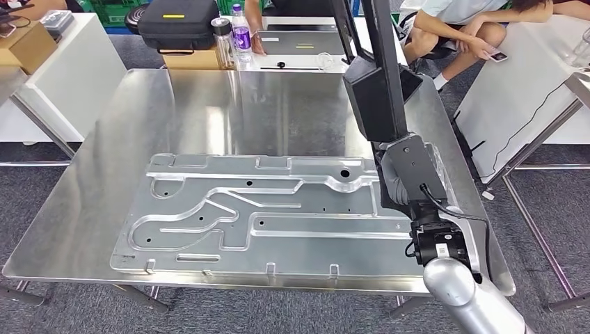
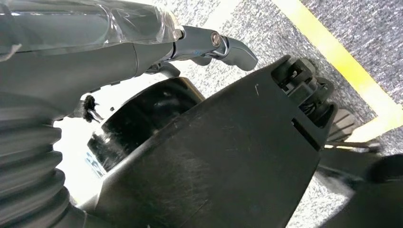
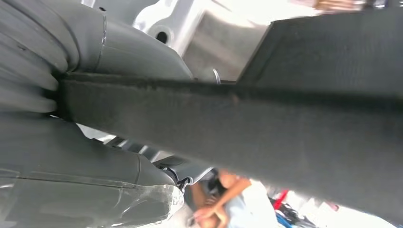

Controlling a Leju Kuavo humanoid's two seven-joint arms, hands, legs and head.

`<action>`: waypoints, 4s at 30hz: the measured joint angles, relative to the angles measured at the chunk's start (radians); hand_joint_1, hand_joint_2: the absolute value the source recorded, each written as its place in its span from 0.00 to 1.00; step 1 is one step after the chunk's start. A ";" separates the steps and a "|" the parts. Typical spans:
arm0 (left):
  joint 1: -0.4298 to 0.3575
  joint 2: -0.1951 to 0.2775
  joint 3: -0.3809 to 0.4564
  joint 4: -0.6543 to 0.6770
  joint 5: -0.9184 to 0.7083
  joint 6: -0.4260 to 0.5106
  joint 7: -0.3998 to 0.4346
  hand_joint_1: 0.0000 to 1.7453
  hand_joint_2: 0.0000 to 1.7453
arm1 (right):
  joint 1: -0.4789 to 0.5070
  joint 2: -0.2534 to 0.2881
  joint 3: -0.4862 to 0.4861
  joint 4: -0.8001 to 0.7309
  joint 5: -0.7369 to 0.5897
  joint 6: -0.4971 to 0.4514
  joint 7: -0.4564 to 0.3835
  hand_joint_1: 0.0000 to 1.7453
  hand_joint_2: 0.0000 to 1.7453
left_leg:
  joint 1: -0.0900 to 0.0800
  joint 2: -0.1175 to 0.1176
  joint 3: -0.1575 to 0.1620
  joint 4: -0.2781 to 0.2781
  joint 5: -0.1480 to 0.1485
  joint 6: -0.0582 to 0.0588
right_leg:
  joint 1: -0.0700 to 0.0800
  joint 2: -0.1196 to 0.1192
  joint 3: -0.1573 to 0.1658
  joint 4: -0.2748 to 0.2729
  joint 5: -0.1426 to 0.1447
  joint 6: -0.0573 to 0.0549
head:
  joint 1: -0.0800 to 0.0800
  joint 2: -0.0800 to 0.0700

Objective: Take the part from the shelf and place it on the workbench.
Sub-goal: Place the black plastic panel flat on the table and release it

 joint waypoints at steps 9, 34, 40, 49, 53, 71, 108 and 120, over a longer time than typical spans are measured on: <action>-0.020 -0.007 -0.028 0.000 -0.050 -0.036 0.035 0.00 1.00 | -0.152 -0.007 0.094 0.245 0.617 0.158 0.098 1.00 1.00 | -0.004 -0.001 0.053 0.007 -0.065 -0.028 | 0.011 -0.008 0.011 -0.249 0.195 -0.027 | -0.003 0.000; -0.040 -0.019 -0.045 0.000 -0.010 -0.051 -0.165 0.00 0.50 | -0.175 0.050 0.225 0.713 1.041 0.161 -0.019 0.00 0.00 | 0.002 -0.005 -0.089 0.023 0.044 -0.041 | 0.006 0.001 0.075 -0.270 0.153 -0.043 | -0.007 0.000; -0.039 -0.020 -0.045 0.000 -0.002 -0.050 -0.158 0.00 0.00 | -0.172 0.054 0.229 0.727 1.048 0.158 -0.019 0.00 0.00 | 0.003 -0.005 -0.088 0.023 0.044 -0.040 | 0.006 0.001 0.078 -0.274 0.153 -0.020 | -0.007 0.000; -0.033 -0.019 -0.045 0.000 0.011 -0.038 -0.120 0.00 0.00 | -0.150 0.100 0.215 0.723 0.357 0.175 -0.068 0.00 0.00 | 0.008 -0.002 -0.079 0.018 0.044 -0.042 | 0.011 0.002 0.083 -0.274 0.152 -0.021 | -0.007 0.000; -0.031 -0.018 -0.040 0.000 0.033 -0.035 -0.120 0.00 0.00 | -0.161 0.128 0.206 0.682 -0.097 0.173 -0.122 0.00 0.00 | 0.009 0.001 -0.073 0.017 0.043 -0.043 | 0.013 0.005 0.089 -0.274 0.151 -0.023 | -0.007 0.000; -0.010 -0.005 0.006 0.002 0.098 0.018 -0.067 0.00 0.00 | -0.038 0.207 0.200 0.256 -0.966 0.145 -0.464 0.00 0.00 | 0.050 0.009 -0.068 -0.013 0.083 -0.063 | -0.026 0.002 0.117 -0.185 0.079 0.032 | -0.003 0.000; 0.031 0.004 0.036 0.005 0.129 0.053 -0.082 0.00 0.00 | 0.129 0.258 0.218 0.092 -0.950 0.038 -0.593 0.00 0.00 | 0.015 -0.014 -0.101 0.035 0.073 -0.067 | 0.001 0.021 0.189 -0.256 0.059 -0.034 | -0.002 0.000; 0.036 0.004 0.036 0.005 0.126 0.056 -0.085 0.00 0.00 | 0.129 0.259 0.218 0.084 -0.926 0.027 -0.572 0.00 0.00 | -0.004 0.066 -0.039 0.032 0.020 -0.047 | 0.015 -0.076 0.166 -0.259 0.078 -0.051 | -0.008 0.000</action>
